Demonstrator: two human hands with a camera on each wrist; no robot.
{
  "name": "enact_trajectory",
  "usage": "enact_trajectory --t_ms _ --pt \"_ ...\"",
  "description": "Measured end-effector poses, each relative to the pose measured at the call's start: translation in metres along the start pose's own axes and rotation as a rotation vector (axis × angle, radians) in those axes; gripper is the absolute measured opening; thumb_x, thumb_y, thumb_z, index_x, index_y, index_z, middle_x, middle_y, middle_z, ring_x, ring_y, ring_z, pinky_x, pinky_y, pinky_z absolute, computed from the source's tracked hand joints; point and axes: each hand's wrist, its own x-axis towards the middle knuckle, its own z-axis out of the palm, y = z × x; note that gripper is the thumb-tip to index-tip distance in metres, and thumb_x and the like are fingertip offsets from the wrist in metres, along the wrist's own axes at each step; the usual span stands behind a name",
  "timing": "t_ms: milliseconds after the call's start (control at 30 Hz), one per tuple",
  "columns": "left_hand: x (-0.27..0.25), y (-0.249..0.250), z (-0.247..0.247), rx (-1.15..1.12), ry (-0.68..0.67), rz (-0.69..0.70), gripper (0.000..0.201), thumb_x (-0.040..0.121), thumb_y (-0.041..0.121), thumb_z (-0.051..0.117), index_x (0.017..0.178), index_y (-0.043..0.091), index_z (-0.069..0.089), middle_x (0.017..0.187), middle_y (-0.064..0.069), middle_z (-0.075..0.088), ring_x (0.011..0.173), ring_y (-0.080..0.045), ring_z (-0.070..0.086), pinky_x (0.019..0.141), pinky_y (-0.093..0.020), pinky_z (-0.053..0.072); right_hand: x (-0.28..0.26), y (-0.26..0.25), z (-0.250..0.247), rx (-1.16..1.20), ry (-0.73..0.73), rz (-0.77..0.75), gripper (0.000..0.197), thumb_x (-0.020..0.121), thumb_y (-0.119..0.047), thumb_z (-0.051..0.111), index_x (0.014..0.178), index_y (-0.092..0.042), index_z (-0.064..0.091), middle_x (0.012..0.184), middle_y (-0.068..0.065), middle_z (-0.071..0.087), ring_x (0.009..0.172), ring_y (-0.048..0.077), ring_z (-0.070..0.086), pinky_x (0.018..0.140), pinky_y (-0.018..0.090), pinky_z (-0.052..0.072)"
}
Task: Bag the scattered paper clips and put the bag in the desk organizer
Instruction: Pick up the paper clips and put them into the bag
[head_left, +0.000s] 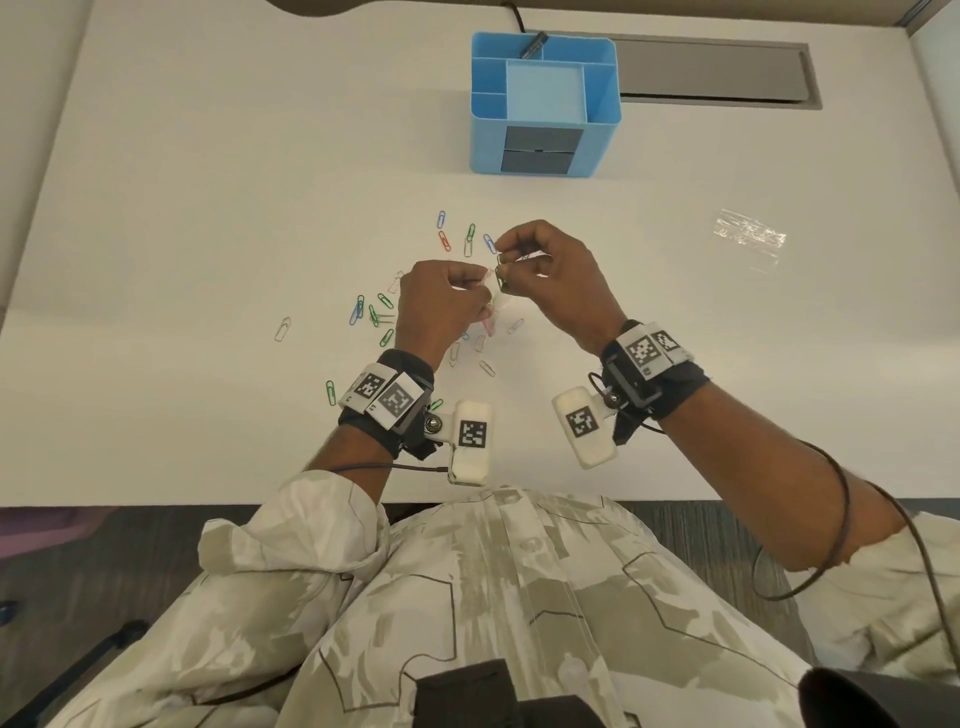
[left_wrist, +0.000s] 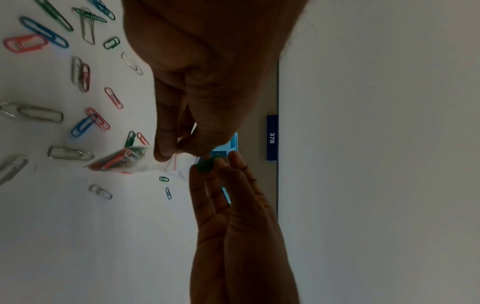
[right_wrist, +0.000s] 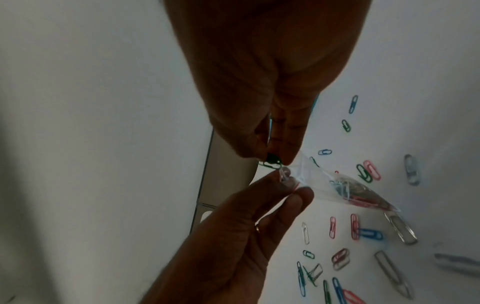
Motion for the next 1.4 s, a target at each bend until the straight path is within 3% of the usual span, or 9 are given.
enact_trajectory --t_ms 133,300,433,533,633,767,1033,1233,1400 --pt "0.000 0.000 -0.001 -0.033 -0.012 -0.022 0.025 0.089 -0.001 0.074 0.113 0.006 0.079 0.093 0.000 0.078 0.077 -0.023 0.082 0.081 -0.036 0.068 -0.004 -0.008 0.001 -0.127 -0.011 -0.076 0.021 0.083 -0.002 0.066 0.102 -0.009 0.069 0.093 -0.003 0.071 0.090 0.013 0.071 0.079 0.015 0.054" --pt "0.001 -0.001 -0.004 -0.043 -0.001 -0.025 0.026 0.089 -0.003 0.074 0.113 0.004 0.079 0.090 0.002 0.077 0.075 -0.021 0.081 0.078 -0.032 0.068 0.000 -0.007 -0.006 -0.196 0.002 -0.152 0.025 0.080 0.003 0.063 0.100 -0.010 0.071 0.097 -0.002 0.075 0.092 0.007 0.071 0.086 0.017 0.056" --pt "0.002 -0.003 -0.007 -0.064 0.013 -0.032 0.025 0.089 -0.003 0.073 0.111 0.005 0.079 0.098 -0.007 0.079 0.072 -0.019 0.081 0.075 -0.027 0.067 0.002 0.015 -0.011 -0.267 0.024 -0.123 0.015 0.084 -0.009 0.074 0.099 -0.010 0.070 0.095 0.001 0.074 0.086 0.007 0.070 0.080 0.009 0.052" --pt "0.002 -0.005 -0.009 -0.081 0.012 -0.033 0.027 0.089 -0.005 0.072 0.114 0.004 0.078 0.102 -0.011 0.079 0.075 -0.018 0.081 0.066 -0.017 0.062 0.004 0.046 -0.014 -0.489 -0.173 -0.067 0.023 0.085 -0.019 0.078 0.104 -0.011 0.069 0.101 0.004 0.071 0.091 0.017 0.069 0.082 0.021 0.057" --pt "0.002 -0.005 -0.012 -0.077 0.014 -0.019 0.027 0.089 -0.005 0.073 0.114 0.005 0.078 0.101 -0.011 0.078 0.077 -0.022 0.081 0.073 -0.023 0.066 0.003 0.073 -0.012 -0.656 -0.305 -0.034 0.036 0.085 -0.021 0.079 0.117 -0.011 0.066 0.114 0.008 0.067 0.101 0.021 0.064 0.087 0.031 0.054" --pt "0.004 -0.007 -0.013 -0.063 0.018 -0.018 0.027 0.088 -0.004 0.074 0.114 0.006 0.079 0.100 -0.010 0.078 0.077 -0.024 0.081 0.078 -0.030 0.067 0.006 0.092 -0.004 -0.728 -0.283 -0.108 0.029 0.085 -0.017 0.077 0.113 -0.013 0.069 0.106 0.006 0.065 0.093 0.017 0.059 0.083 0.028 0.048" --pt "0.004 -0.008 -0.015 -0.051 0.026 -0.017 0.027 0.088 -0.002 0.075 0.113 0.007 0.079 0.099 -0.008 0.078 0.081 -0.025 0.082 0.078 -0.030 0.067 0.013 0.099 -0.004 -0.709 -0.279 0.003 0.021 0.091 -0.017 0.070 0.110 -0.012 0.062 0.095 0.002 0.069 0.084 0.019 0.061 0.079 0.031 0.048" --pt "0.004 -0.010 -0.015 -0.047 0.025 -0.035 0.026 0.089 -0.002 0.075 0.113 0.006 0.079 0.095 -0.005 0.077 0.082 -0.026 0.082 0.074 -0.026 0.067 0.034 0.089 -0.009 -0.835 -0.252 -0.075 0.024 0.093 -0.008 0.053 0.114 -0.010 0.064 0.106 0.008 0.062 0.087 0.018 0.054 0.078 0.029 0.040" --pt "0.008 -0.010 -0.020 -0.039 0.028 -0.047 0.025 0.090 -0.002 0.075 0.114 0.006 0.078 0.100 -0.009 0.078 0.079 -0.024 0.082 0.073 -0.024 0.066 0.060 0.085 -0.029 -0.789 -0.138 -0.076 0.018 0.087 -0.009 0.065 0.105 -0.010 0.065 0.099 0.008 0.060 0.084 0.019 0.054 0.083 0.039 0.051"
